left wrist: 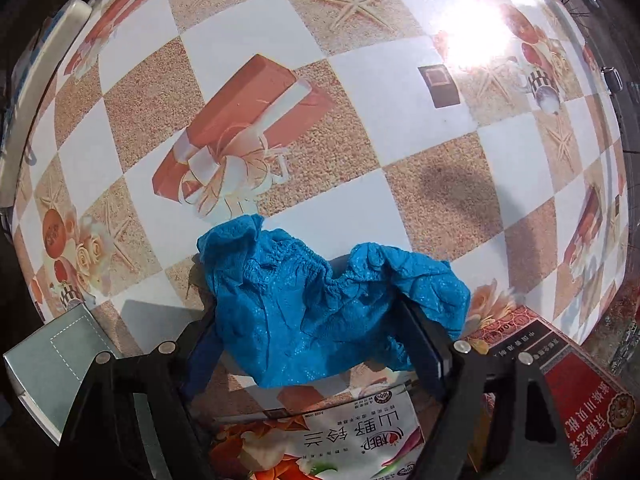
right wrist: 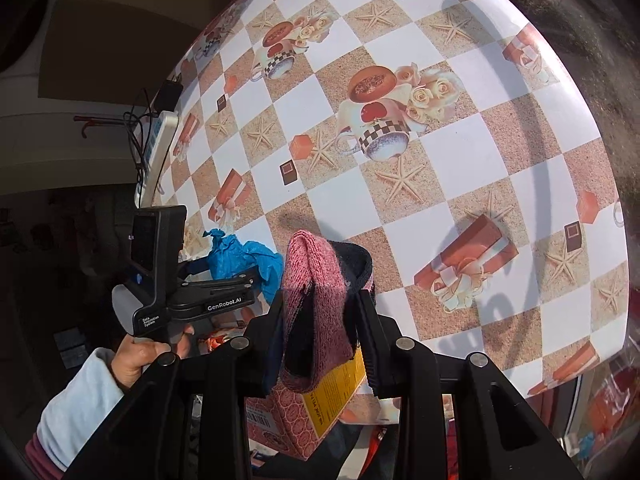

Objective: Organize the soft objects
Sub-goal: 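Carry the blue glove and pink knit sock in both tools over the white box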

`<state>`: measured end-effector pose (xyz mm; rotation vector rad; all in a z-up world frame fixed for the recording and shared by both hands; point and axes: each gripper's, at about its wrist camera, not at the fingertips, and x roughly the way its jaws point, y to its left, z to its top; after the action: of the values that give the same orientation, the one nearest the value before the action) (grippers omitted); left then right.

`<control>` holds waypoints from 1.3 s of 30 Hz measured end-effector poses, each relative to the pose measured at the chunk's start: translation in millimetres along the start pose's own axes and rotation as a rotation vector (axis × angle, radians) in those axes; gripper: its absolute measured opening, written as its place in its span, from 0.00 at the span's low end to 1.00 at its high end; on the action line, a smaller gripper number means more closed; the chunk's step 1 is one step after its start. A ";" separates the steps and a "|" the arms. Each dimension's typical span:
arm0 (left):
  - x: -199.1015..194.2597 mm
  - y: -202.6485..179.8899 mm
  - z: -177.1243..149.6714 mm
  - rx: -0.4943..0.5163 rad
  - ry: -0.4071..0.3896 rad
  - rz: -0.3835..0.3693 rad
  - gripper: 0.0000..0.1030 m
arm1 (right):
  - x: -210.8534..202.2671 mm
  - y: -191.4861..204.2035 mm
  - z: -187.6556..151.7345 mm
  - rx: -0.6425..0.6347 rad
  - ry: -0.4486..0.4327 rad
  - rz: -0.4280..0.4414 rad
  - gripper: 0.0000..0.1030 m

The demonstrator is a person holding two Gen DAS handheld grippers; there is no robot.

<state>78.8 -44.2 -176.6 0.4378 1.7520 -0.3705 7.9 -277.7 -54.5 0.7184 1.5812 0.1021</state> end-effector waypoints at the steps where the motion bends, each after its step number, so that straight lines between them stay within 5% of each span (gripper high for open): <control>1: 0.2 -2.6 -2.1 0.003 0.001 -0.019 0.45 | -0.5 -0.2 -1.6 -0.003 -0.005 -0.007 0.34; 4: -7.1 -16.9 -9.2 0.013 -0.035 -0.003 0.13 | -3.6 -0.8 -6.9 -0.011 -0.029 -0.027 0.34; 15: -98.4 -47.4 -36.1 0.060 -0.323 0.013 0.13 | -21.6 -12.5 -27.7 -0.012 -0.135 -0.140 0.34; 18: -120.1 -61.1 -8.4 0.077 -0.351 0.009 0.13 | -26.2 -15.2 -33.3 -0.006 -0.151 -0.152 0.34; 25: -147.1 -99.2 -11.8 0.151 -0.415 0.004 0.13 | -36.2 -21.0 -45.9 0.010 -0.184 -0.175 0.34; 39: -190.0 -174.7 -70.6 0.398 -0.495 -0.047 0.13 | -58.7 -34.4 -84.9 0.058 -0.252 -0.227 0.34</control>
<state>-27.8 -181.8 26.6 0.5343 1.2059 -0.7968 -85.5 -305.0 -5.8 0.5680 1.4162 -0.1951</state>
